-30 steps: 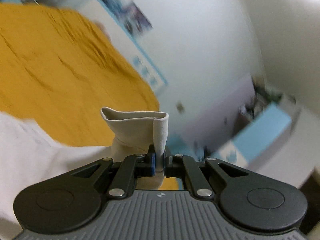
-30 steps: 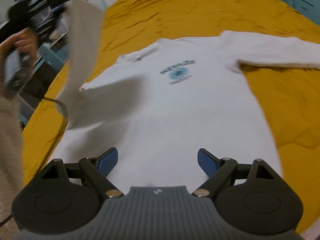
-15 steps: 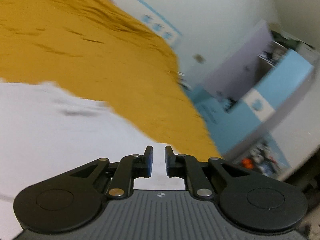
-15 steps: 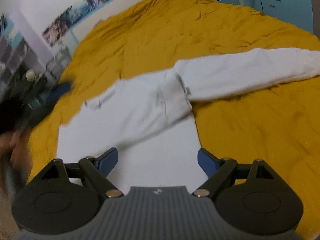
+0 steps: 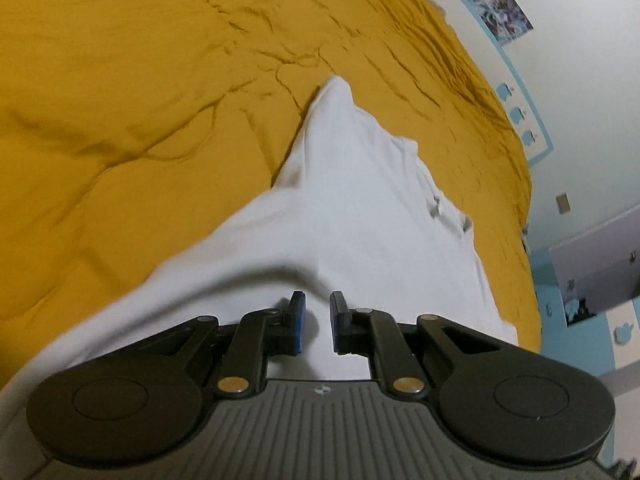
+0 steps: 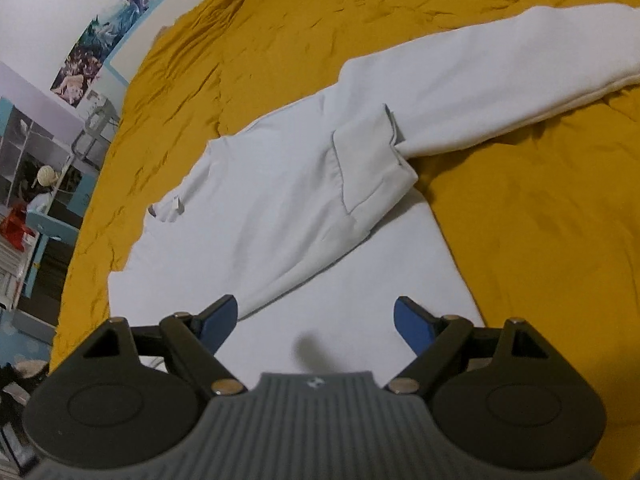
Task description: Fold small clothes
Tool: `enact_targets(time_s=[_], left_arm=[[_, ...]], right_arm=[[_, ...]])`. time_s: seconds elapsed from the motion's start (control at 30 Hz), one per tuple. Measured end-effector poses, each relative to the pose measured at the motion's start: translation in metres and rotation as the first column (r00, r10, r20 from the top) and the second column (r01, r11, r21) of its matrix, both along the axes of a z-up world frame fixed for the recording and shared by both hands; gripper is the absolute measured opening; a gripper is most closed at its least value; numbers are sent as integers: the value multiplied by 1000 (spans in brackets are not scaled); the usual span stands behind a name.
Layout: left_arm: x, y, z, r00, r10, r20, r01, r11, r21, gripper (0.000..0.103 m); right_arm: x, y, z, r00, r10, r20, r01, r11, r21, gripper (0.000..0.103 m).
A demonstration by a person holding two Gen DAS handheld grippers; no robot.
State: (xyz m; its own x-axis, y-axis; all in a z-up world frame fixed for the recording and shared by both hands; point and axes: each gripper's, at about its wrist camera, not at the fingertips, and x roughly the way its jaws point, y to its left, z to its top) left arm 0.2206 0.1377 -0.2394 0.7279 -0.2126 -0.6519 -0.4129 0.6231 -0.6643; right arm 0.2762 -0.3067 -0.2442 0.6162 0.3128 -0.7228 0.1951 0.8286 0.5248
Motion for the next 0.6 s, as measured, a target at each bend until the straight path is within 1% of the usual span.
enact_targets(time_s=[0.03,0.1,0.2,0.27,0.37,0.47,0.6], left_arm=[[-3,4,-4,1000,19,7,-19,1000,-6,13],[0,10,-9,998,63,8,-63,998,-23,19],[3,7,-15,992,125,13,-124,991,-49,22],[1,7,-16,987,159,25,-157,985,-77,22],[1,12,-20,978,207,34,-202,971,-126,29],[4,13,-21,977,211,38,-204,970,-132,29],[1,18,-21,976,214,39,-204,964,-172,30]], right_arm=[[2,-1,-1,1000,-5,5,5,1000,2,82],[5,-7,-6,999,-37,10,36,999,36,82],[9,-20,-19,990,-140,12,136,980,148,82],[16,-24,-24,985,-174,16,167,967,190,83],[26,-23,-26,975,-217,39,206,960,191,82],[33,-22,-28,958,-285,23,276,945,177,82],[42,-17,-31,943,-331,40,319,932,174,82]])
